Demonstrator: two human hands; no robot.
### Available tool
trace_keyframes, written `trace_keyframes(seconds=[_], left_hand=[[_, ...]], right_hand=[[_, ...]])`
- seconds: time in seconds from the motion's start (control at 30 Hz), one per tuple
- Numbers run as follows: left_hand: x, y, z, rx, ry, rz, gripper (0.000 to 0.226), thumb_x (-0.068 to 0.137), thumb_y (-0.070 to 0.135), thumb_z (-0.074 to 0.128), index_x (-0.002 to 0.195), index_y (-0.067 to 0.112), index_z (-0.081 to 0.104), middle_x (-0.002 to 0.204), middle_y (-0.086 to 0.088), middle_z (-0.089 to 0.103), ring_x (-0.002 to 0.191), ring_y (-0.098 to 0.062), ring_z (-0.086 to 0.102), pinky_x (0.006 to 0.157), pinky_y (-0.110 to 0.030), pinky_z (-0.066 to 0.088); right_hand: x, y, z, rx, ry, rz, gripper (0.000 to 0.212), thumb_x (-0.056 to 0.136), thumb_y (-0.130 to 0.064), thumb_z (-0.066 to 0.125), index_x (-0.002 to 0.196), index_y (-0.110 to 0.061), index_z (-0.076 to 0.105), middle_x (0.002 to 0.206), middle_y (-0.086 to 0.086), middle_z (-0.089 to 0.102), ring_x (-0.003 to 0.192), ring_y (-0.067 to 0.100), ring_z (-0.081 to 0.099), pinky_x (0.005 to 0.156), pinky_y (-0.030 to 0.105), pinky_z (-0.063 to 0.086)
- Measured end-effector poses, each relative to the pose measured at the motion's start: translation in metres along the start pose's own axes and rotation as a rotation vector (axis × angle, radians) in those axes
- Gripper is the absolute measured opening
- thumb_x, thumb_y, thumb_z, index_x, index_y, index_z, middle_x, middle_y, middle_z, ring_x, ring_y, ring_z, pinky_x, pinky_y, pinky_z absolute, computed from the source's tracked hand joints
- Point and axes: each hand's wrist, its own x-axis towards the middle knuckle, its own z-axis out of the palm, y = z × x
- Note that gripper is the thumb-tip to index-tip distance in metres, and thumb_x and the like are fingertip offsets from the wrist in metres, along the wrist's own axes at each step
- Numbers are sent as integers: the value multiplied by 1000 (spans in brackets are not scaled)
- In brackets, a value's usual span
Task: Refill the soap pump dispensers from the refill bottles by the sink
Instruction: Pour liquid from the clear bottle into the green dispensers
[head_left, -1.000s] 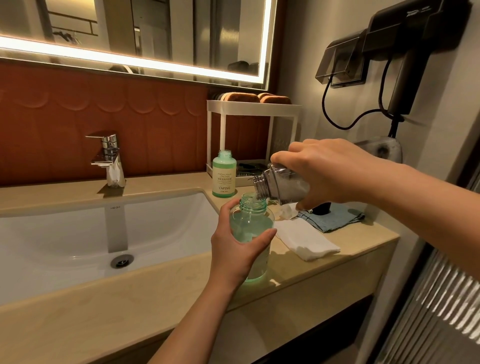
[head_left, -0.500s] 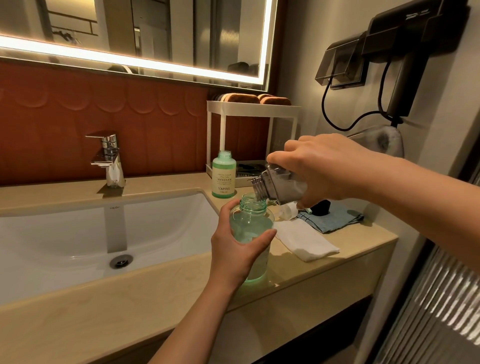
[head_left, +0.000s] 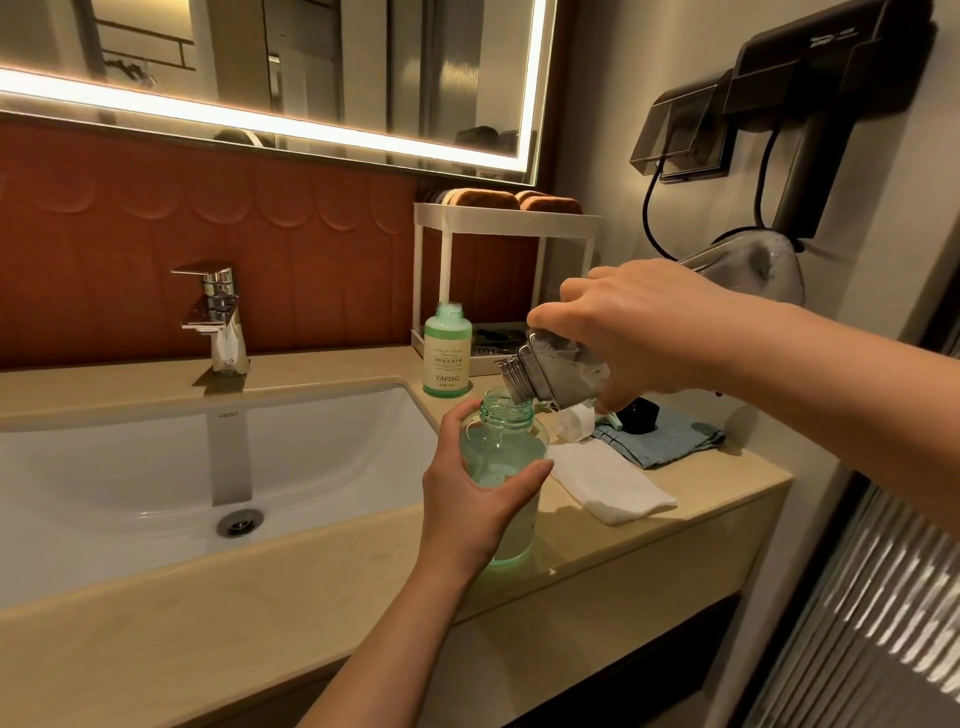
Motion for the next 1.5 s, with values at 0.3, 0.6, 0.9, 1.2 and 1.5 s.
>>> trace_keyframes(seconds=[0.3,0.6,0.9,1.2,1.5], left_hand=[[-1,3,0,3,8,14,66,64,18,82,113,35,40,102,28,47,89,29,45,71,5,36],[-2,7,0,-41,-7,3,68,59,33,79,115,32,41,102,27,50,90,28,46,71,4,37],[-1,8,-1,-36,-6,-6,66,54,43,74,111,40,40,104,28,49,93,27,45,73,5,36],[-1,5,0,5,2,-11,68,64,20,82,116,34,41,103,28,47,90,25,46,70,5,35],[-2,5,-1,28,5,15,70,64,20,82,116,34,39,106,29,45,92,29,44,73,6,34]], right_hand=[[4,-4,-15,-102,-61,-61,86,71,-49,72,141,-22,30,123,3,51,109,21,51,88,32,44],[14,-9,-27,-262,-92,-133,79,74,-43,73,139,-21,33,128,6,50,116,25,50,96,36,42],[16,-12,-27,-323,-45,-170,70,83,-34,66,140,-18,30,129,9,48,116,26,49,96,35,41],[10,-9,-17,-246,41,-142,70,81,-37,67,139,-18,32,126,8,50,112,25,51,94,35,43],[3,4,11,91,67,-49,93,67,-56,71,143,-24,27,121,-1,52,105,17,49,84,27,43]])
